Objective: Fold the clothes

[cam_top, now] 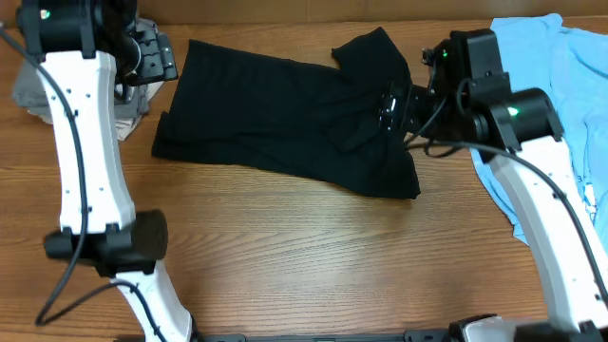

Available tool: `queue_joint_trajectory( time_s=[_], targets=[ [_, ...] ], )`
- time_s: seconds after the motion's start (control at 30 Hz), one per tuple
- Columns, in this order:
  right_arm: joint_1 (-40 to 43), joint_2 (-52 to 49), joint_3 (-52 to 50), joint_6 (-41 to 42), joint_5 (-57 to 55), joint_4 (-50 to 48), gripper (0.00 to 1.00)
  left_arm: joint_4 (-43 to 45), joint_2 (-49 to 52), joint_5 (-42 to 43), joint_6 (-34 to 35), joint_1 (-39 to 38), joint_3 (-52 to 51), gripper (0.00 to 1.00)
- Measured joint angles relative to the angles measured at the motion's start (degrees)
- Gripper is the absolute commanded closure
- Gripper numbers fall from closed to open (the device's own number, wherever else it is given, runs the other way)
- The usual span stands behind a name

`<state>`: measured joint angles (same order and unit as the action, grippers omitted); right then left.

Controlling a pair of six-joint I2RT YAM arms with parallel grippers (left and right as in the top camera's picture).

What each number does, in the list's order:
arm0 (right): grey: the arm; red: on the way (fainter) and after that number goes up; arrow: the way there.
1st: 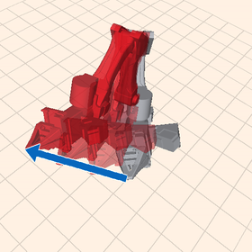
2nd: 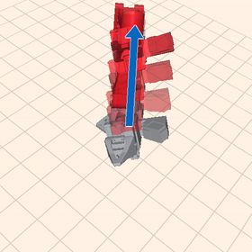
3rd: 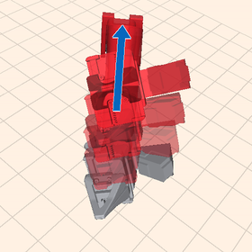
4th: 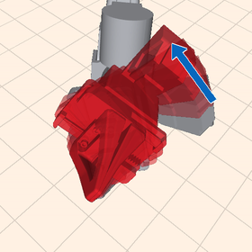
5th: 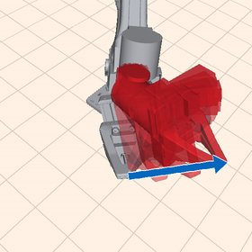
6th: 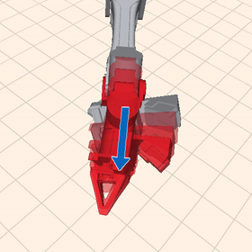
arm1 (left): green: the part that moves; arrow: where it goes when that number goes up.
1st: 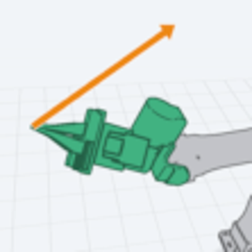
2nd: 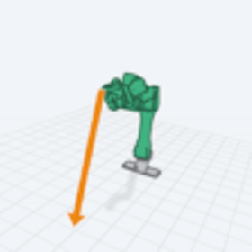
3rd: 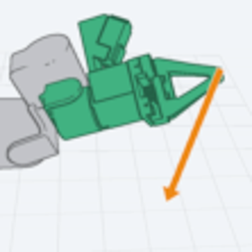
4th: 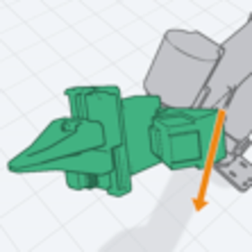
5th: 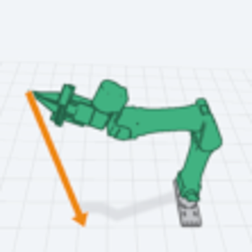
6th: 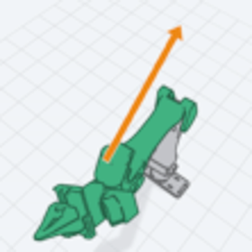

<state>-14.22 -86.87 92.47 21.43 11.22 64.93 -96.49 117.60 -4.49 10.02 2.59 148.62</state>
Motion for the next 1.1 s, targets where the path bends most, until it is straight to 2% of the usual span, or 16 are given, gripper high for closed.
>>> queue_joint_trajectory(
  time_s=[0.37,0.57,0.67,0.9,1.1],
  targets=[
    [-7.0,8.6,-0.1,5.8,-6.9,12.8,0.0,0.0,-14.3,0.6,0.0,-1.1,-1.5,0.14],
    [-9.1,10.9,-9.4,9.4,-10.4,11.0,0.0,-0.2,-20.7,-0.5,-0.2,-1.0,-15.6,0.16],
    [-9.1,10.8,-17.3,10.3,-10.6,4.7,0.0,1.2,-20.9,-1.1,-0.2,-0.6,-24.7,0.16],
    [-9.1,9.9,-32.3,10.5,-10.6,-10.7,0.02,16.0,-20.3,-1.8,-0.2,-0.2,-46.6,0.19],
    [-8.2,8.9,-37.3,8.6,-10.6,-18.1,0.03,33.4,-20.1,-1.8,-1.8,-0.2,-62.1,0.28]
  ],
)
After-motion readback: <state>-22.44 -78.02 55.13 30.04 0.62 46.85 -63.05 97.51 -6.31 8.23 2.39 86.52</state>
